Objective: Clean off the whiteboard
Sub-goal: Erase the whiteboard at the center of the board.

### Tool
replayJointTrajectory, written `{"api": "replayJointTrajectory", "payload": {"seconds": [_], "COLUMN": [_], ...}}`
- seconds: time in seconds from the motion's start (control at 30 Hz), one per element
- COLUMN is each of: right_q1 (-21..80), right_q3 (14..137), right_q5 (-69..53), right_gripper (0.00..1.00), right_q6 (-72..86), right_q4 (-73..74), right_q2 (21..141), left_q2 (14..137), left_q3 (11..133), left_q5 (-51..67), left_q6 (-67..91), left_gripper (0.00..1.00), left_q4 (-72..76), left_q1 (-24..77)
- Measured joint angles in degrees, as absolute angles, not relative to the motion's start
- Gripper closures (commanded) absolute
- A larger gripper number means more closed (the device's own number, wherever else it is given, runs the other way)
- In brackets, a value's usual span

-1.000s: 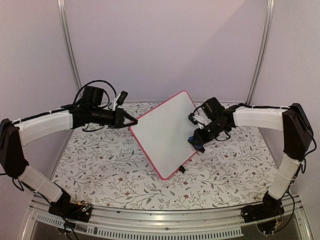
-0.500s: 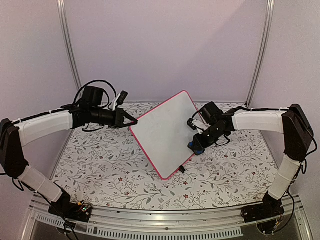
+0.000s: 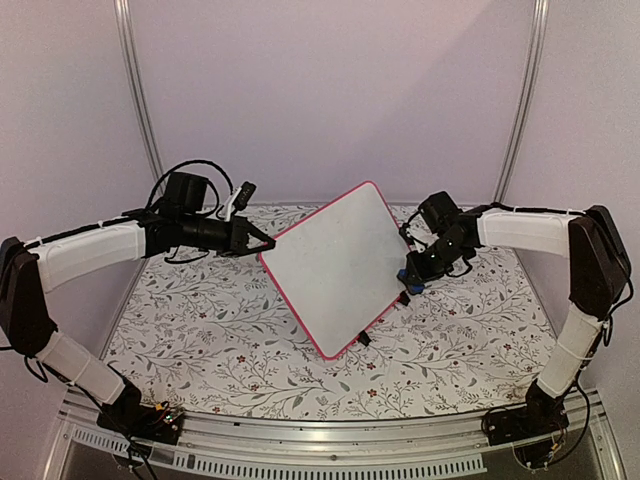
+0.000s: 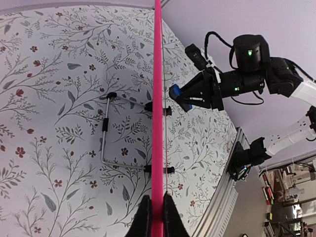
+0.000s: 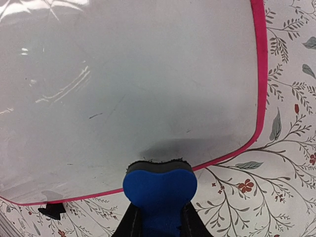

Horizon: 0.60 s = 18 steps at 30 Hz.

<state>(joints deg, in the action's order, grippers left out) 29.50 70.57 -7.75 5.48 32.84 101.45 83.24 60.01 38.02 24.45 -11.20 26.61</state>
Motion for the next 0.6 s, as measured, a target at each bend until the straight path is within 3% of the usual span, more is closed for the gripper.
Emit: {"api": "replayJointTrajectory", "payload": {"seconds": [0.6], "right_q1": [29.5], "right_q3": [71.2], "right_q5": [-7.7], "right_gripper": [1.00], "right_q6": [4.5], "right_q4": [34.2], "right_q2": [104.0], "left_q2": [83.2], "left_q3": [60.0], "left_q5": [38.0], "left_q6": [24.5], "left_gripper": [1.00], "left_q4": [-11.2], "left_q1": [26.6]}}
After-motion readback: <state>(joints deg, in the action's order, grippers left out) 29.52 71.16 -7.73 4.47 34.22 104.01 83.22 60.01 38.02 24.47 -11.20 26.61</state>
